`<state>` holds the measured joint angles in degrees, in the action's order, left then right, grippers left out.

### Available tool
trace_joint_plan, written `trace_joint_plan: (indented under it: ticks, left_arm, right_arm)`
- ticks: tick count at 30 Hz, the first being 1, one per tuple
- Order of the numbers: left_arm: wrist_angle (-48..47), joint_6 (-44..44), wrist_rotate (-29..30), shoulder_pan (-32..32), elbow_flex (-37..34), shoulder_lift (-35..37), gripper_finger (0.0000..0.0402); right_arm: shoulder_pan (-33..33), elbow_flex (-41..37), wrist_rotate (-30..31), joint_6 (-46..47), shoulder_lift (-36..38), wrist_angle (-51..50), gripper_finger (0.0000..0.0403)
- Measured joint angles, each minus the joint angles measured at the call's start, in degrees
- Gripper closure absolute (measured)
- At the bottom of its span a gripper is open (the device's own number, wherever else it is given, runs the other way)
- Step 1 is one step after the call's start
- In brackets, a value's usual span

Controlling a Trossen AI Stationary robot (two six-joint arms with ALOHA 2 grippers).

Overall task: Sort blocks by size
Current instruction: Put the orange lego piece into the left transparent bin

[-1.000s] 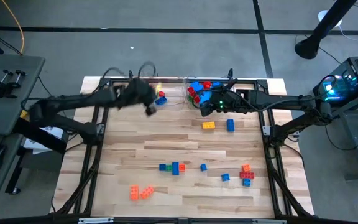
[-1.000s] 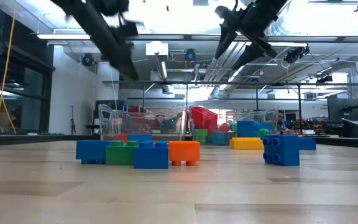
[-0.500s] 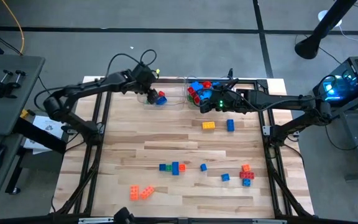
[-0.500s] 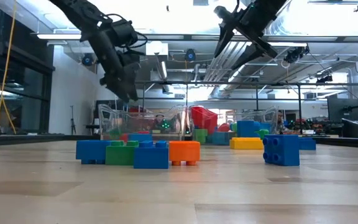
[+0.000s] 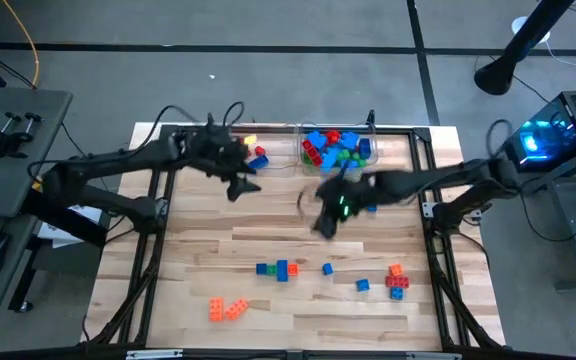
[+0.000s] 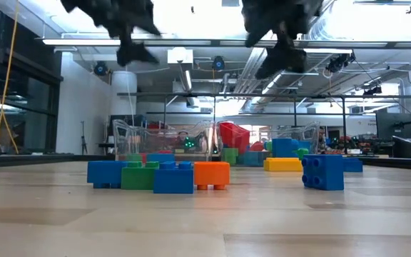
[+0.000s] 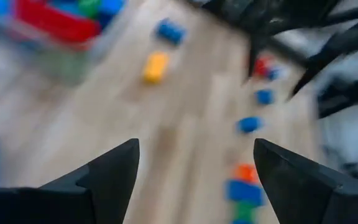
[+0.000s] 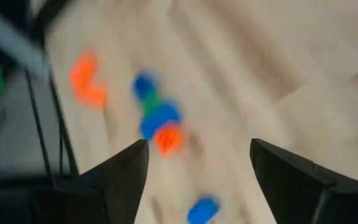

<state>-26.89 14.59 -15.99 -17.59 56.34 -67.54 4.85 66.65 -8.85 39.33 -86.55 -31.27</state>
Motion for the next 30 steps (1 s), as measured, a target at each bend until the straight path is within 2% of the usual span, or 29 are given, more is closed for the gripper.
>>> trace_joint_plan:
  ticks: [3,7,11,13,21,26,30]
  left_arm:
    - [5.85,8.46,3.82,6.47,-2.20,4.56,0.0103]
    - [8.54,17.80,14.12,13.89,-3.24,10.24,0.0103]
    - [8.85,20.62,23.18,19.16,-3.26,15.49,0.0103]
    - [8.85,21.29,25.47,20.54,-3.26,17.88,0.0103]
    - [8.69,17.02,25.13,21.21,-3.26,25.82,0.0103]
    - [7.39,12.37,25.05,21.21,-3.26,28.72,0.0103]
    - [5.97,12.33,24.96,21.21,-3.26,29.50,0.0103]
  right_arm:
    - [6.12,0.00,-0.02,-8.31,-4.98,1.00,0.0126]
    - [11.78,-0.02,1.50,-23.56,-11.87,8.85,0.0126]
    - [14.77,0.00,2.41,-25.99,-17.12,18.03,0.0126]
    - [15.23,0.00,3.40,-24.19,-19.11,20.48,0.0126]
    - [14.55,0.00,17.28,-18.52,-22.78,21.24,0.0126]
    - [14.71,0.00,16.48,-18.73,-22.90,20.92,0.0126]
    - [15.74,1.06,16.90,-19.90,-23.00,21.19,0.0126]
